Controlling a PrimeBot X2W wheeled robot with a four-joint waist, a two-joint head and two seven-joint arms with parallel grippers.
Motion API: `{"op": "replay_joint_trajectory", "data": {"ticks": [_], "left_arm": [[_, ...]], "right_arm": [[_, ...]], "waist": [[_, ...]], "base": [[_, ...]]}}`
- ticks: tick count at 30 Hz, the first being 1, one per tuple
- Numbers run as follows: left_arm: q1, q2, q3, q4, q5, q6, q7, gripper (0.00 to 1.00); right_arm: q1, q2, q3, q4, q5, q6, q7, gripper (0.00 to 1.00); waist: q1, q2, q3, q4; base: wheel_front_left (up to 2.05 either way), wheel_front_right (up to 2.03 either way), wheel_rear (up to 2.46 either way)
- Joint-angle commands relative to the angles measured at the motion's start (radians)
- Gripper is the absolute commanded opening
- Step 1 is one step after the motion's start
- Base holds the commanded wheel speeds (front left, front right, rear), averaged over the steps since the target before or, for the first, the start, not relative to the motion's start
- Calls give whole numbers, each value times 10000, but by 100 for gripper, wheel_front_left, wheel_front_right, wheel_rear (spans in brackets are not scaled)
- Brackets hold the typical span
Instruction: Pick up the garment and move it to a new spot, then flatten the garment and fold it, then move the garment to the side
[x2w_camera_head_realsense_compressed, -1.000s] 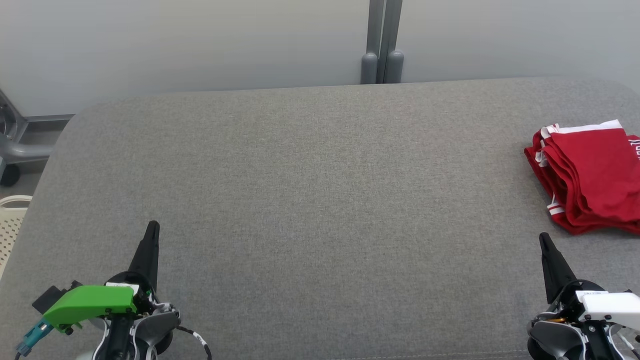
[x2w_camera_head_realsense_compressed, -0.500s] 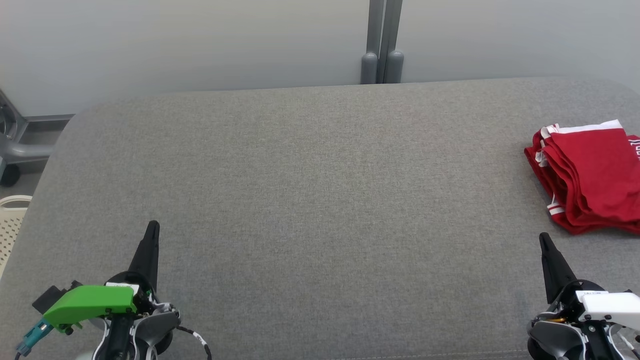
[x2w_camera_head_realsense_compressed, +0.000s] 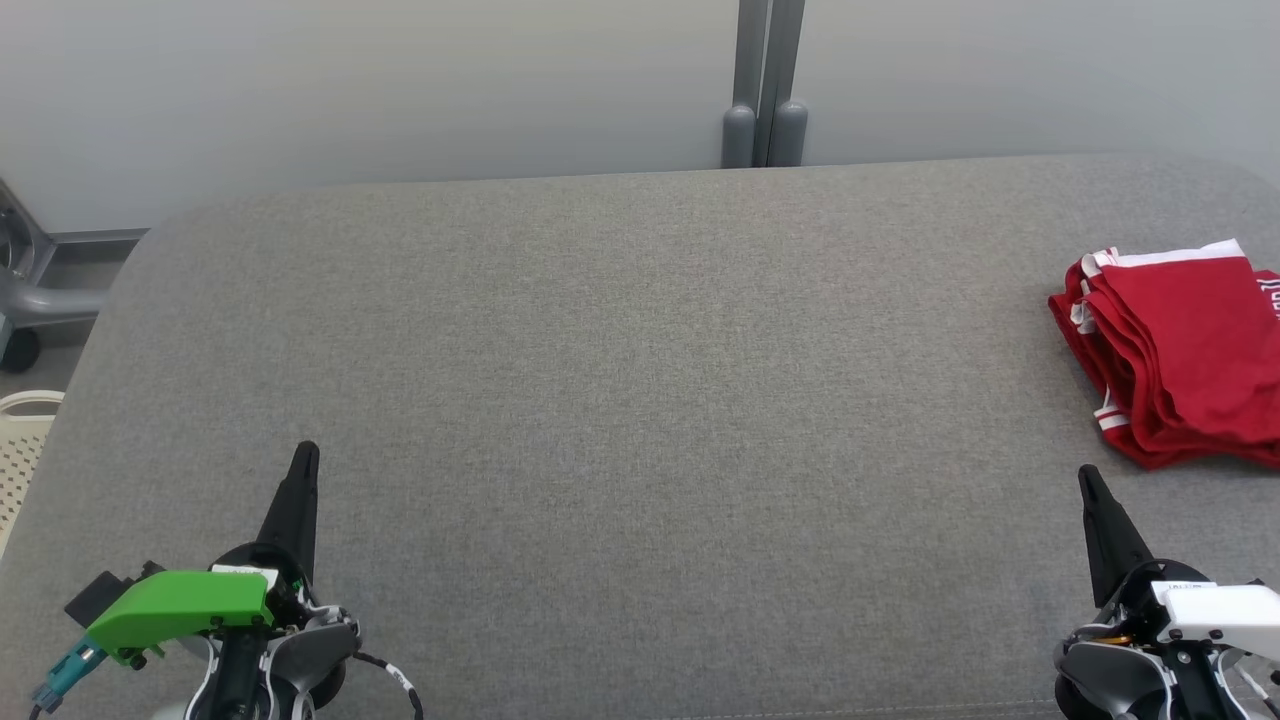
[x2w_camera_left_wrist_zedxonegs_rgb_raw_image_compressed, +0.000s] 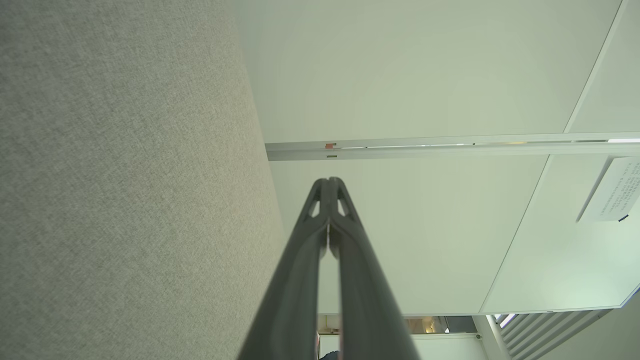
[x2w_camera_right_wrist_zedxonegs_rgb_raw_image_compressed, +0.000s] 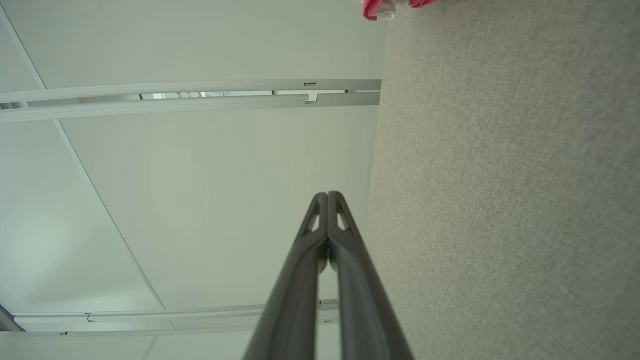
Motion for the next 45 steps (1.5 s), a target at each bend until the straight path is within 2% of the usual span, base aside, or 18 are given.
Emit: {"op": "replay_joint_trajectory", "data": {"ticks": [1,45], "left_arm": [[-144,0,31,10,-7,-46,17,0],[-143,0,30,9,-8,-46,15,0]], "right_arm": [[-78,-41,-21,-46,19,4,12,0],[-78,-41,-20,-44,20,4,11,0]], "waist": [[0,0,0,0],[0,0,0,0]], "base": [[0,0,0],[0,0,0]]}}
